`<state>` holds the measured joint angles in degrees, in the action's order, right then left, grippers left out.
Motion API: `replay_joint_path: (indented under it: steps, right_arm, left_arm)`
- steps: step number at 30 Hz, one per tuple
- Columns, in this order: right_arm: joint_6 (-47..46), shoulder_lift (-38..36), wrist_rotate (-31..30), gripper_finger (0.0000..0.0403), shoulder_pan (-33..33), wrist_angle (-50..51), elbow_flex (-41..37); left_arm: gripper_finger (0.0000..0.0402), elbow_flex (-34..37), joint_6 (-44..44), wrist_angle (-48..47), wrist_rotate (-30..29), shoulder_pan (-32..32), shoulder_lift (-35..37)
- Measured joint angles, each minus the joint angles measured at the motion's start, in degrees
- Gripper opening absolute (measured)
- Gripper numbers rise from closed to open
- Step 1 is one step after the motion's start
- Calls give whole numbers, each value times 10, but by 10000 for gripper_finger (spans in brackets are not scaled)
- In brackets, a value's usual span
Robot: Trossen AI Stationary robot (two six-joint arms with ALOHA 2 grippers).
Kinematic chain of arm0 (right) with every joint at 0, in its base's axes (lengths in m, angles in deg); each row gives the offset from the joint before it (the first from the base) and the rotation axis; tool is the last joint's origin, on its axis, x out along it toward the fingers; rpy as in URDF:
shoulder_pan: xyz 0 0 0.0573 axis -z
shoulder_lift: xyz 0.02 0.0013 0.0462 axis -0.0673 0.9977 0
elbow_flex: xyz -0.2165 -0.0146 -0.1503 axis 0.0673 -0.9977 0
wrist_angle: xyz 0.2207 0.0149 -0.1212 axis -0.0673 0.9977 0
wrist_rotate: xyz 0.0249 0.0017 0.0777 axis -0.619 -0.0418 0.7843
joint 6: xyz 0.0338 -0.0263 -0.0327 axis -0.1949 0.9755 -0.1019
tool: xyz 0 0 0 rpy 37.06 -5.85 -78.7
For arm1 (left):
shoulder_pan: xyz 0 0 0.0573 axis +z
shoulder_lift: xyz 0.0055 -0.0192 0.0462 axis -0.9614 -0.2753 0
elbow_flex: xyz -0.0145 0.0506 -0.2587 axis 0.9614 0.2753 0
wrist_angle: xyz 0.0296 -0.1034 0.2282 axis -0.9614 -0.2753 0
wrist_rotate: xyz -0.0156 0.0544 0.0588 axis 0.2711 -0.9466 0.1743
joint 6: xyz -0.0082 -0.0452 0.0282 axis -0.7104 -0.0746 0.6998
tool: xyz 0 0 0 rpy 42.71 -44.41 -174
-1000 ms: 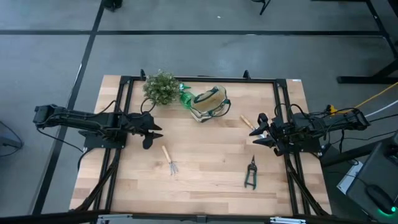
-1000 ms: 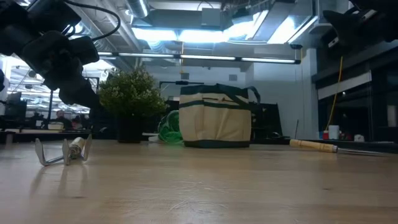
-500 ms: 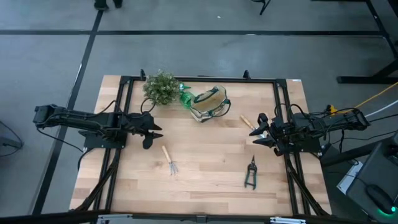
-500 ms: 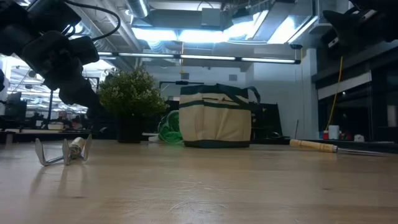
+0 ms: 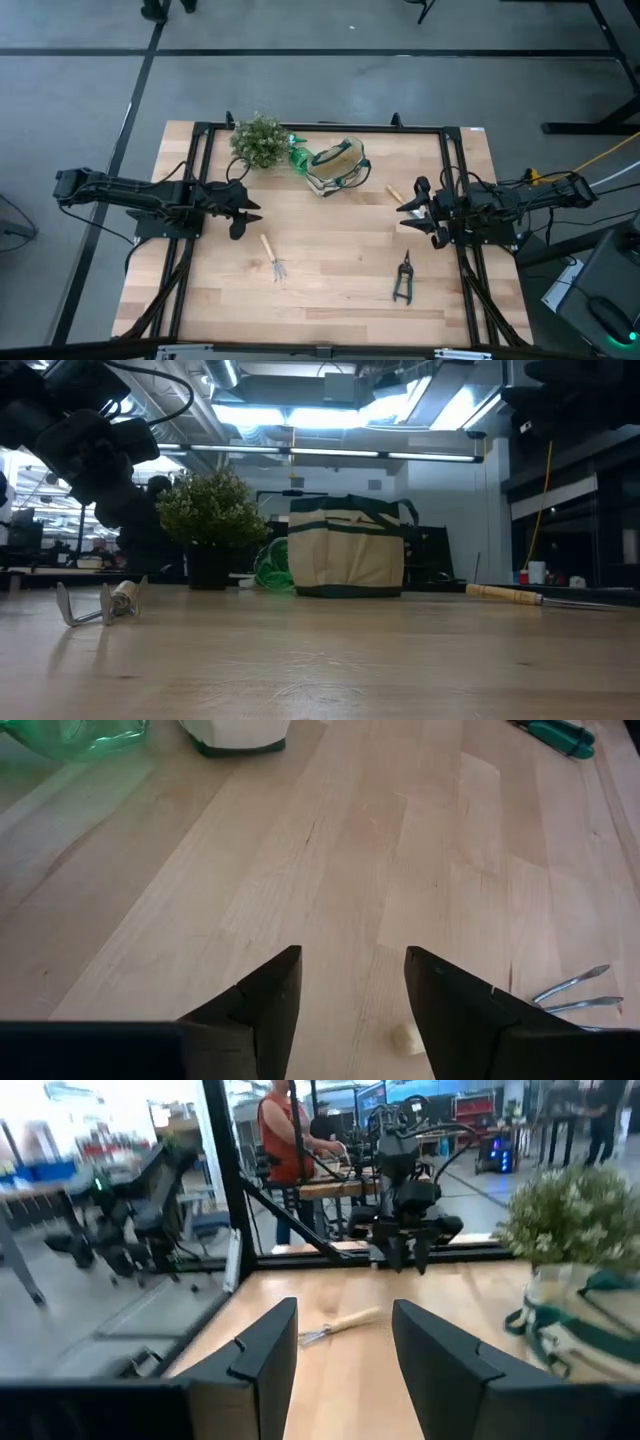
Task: Pick & Place Garden tools in Gardening bag
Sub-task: Put the trowel into the gardening bag
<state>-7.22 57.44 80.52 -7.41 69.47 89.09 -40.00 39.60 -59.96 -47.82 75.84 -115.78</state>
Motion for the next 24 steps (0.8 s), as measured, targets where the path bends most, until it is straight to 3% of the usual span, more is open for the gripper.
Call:
replay_joint_path:
  steps: [4,10,18,21,24]
  right_arm:
    - [75,34,-20,169,0,3,25]
    - [177,85,-117,169,0,24,50]
    - [132,140,-237,169,0,84,93]
    - [58,157,-294,169,0,146,123]
    - [2,166,-302,169,1,200,153]
  left_arm:
    - [175,0,0,0,0,0,0]
    - [174,0,0,0,0,0,0]
    - [174,0,0,0,0,0,0]
    - [174,0,0,0,0,0,0]
    - [175,0,0,0,0,0,0]
